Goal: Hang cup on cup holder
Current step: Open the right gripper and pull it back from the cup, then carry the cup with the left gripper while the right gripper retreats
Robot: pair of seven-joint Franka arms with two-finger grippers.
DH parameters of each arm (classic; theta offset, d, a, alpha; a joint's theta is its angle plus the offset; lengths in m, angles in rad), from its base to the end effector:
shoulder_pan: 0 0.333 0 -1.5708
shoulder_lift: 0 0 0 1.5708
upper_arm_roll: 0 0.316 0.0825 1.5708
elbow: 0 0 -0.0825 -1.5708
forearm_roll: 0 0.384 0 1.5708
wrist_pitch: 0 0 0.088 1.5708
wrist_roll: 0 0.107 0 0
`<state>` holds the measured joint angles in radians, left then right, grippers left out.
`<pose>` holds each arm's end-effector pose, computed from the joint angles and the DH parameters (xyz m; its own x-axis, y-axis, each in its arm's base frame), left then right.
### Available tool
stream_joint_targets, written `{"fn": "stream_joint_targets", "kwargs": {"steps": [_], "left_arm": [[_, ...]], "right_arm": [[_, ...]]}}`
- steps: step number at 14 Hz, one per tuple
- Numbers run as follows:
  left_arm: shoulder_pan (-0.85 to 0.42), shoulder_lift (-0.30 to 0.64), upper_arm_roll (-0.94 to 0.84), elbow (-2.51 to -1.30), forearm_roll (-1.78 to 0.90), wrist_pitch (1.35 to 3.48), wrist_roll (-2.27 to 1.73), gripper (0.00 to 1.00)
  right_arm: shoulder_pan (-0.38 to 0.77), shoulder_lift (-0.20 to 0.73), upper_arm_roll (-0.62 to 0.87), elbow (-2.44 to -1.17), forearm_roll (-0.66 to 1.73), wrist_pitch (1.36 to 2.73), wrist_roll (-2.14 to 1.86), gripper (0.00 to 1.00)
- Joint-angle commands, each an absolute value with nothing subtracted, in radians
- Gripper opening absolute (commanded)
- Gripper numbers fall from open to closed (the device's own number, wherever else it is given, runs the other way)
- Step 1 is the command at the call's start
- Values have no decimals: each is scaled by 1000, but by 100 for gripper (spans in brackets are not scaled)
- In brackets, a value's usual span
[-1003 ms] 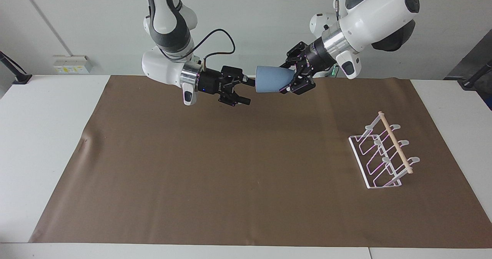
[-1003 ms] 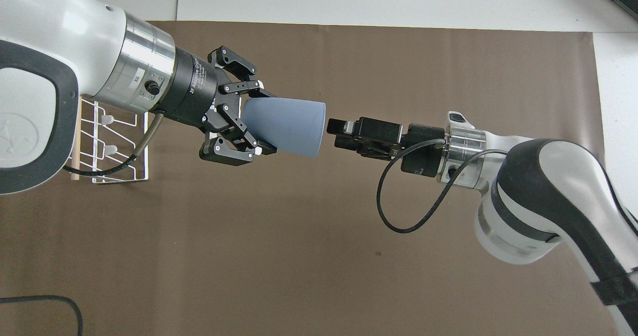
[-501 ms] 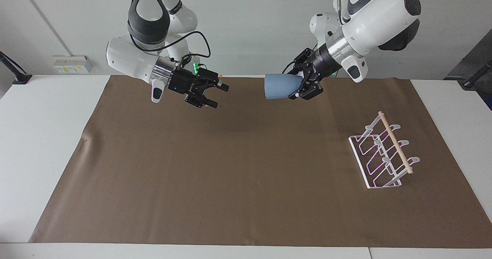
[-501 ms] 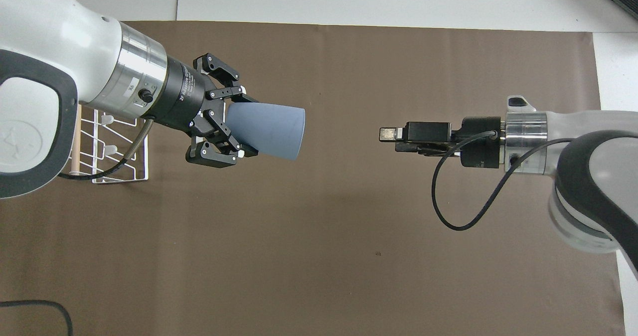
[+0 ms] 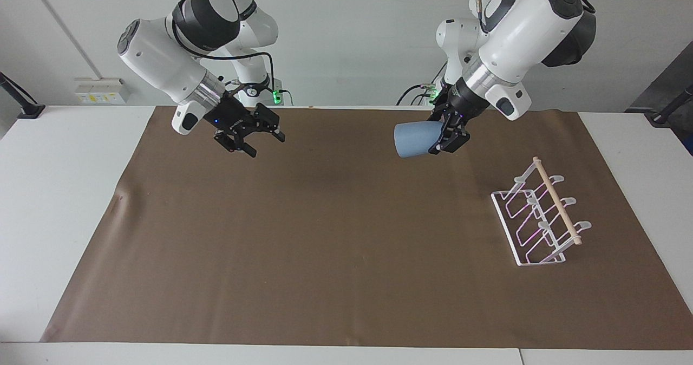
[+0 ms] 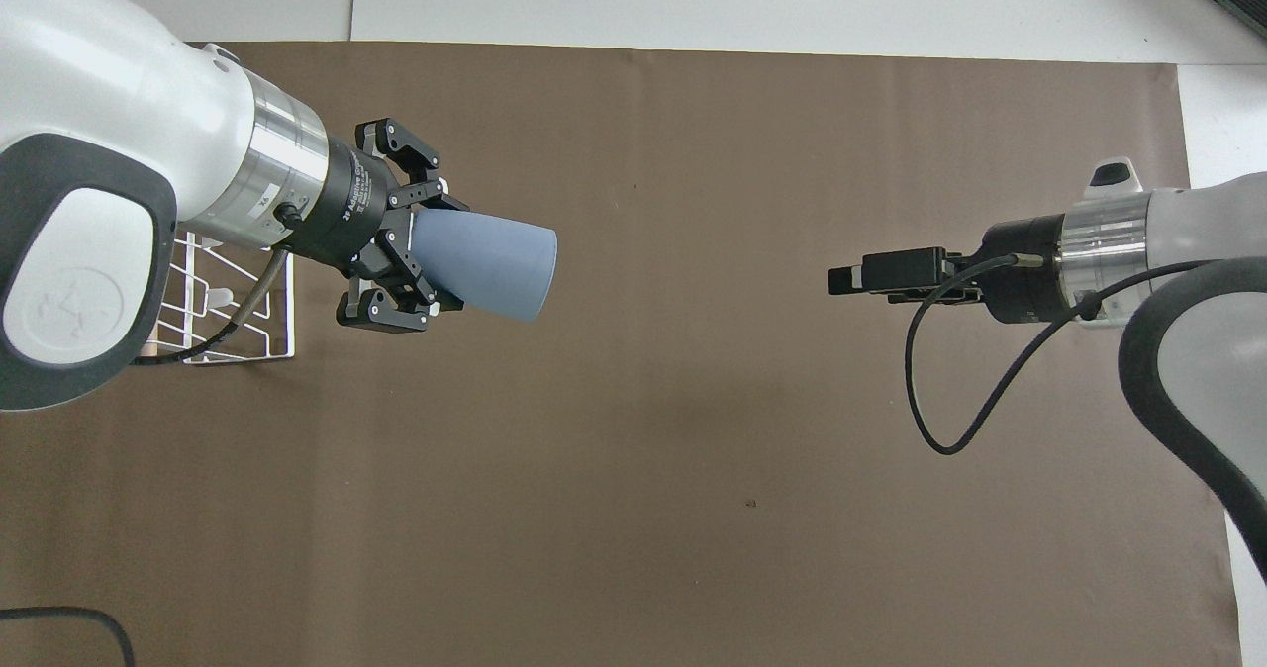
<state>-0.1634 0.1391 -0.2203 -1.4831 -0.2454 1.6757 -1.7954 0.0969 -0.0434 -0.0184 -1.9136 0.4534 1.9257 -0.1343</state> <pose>0.5567 -0.2401 0.6005 0.1302 0.9520 -0.2769 0.9904 -0.1381 -0.0090 0.5517 0.0739 0.5227 0.9958 0.0477 0.0777 0.0757 -0.9078 -0.4126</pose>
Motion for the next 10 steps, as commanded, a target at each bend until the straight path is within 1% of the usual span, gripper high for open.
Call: {"fn": "stream_joint_targets", "kwargs": {"steps": [1,2,3,5,7,10], "left_arm": [[-158,63,-218,-1594,-134,1709,-1708,0],[-152,57,-216,-1612,-91,1718,-1672,0],[-117,51,-218,-1626,-50,1726,-1623,0],[-72,54,-218,-1628,32,1765,-1541,0],[-39,55,-218,-1649,78,1860,-1470,0],[31,54,-218,-1701,135,2012,-1459,0]], "right_arm": [[97,-32,-5,-1875,217,1913,-84,100],[101,-32,-3,-1875,127,1914,-83,100],[106,-32,-3,-1873,67,1914,-72,100],[104,-32,-5,-1856,3,1898,-42,100],[88,-32,-6,-1803,-37,1826,38,100],[31,-40,-11,-1729,-29,1715,54,100]]}}
